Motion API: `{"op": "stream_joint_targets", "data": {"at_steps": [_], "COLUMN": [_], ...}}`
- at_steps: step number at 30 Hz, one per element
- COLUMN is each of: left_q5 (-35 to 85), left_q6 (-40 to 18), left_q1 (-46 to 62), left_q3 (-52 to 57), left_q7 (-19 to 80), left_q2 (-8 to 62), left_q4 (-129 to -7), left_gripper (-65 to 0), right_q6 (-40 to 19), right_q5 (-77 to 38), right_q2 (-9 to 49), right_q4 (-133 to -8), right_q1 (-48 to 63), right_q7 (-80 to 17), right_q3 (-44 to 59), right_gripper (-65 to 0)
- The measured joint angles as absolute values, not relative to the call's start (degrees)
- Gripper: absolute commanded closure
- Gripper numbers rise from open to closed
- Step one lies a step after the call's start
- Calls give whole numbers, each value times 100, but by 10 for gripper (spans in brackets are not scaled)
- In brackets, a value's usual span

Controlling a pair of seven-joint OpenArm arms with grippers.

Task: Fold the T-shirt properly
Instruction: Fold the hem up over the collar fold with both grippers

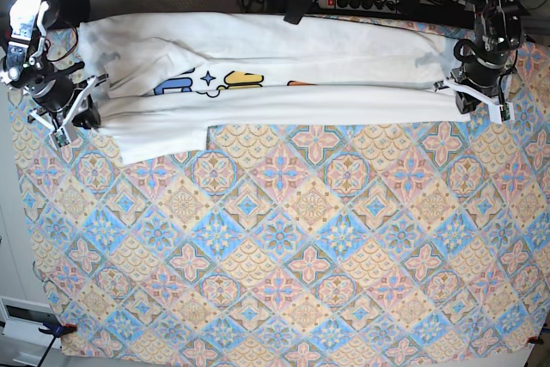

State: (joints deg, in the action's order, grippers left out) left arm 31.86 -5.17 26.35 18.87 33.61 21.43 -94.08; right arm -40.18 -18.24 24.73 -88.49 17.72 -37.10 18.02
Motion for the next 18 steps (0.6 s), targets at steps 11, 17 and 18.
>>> {"op": "stream_joint_targets", "data": {"at_steps": [11,17,18], "left_q5": [3157,3142,3142], "left_q6": [-517,-517,-517], "left_q1": [2956,2921,2910], "left_q3": [1861,1634,1605], "left_q7": [3361,3312,3336], "left_q2": [2145,2171,2156], "left_q4": [-9406,-8978,-8921], "left_gripper": [0,0,0], "right_q6": [-4025,-4025,-4025], "right_q5": [-1806,-1802,-1780], "right_q2": [2477,2477,2477], "right_q4": [-9153,-9113,-9113], "right_q1": [2405,2508,2510], "right_q7": [-3715,-3765,-3868], "right_q3": [1809,1806,1806], "right_gripper": [-8,-73,-105]}}
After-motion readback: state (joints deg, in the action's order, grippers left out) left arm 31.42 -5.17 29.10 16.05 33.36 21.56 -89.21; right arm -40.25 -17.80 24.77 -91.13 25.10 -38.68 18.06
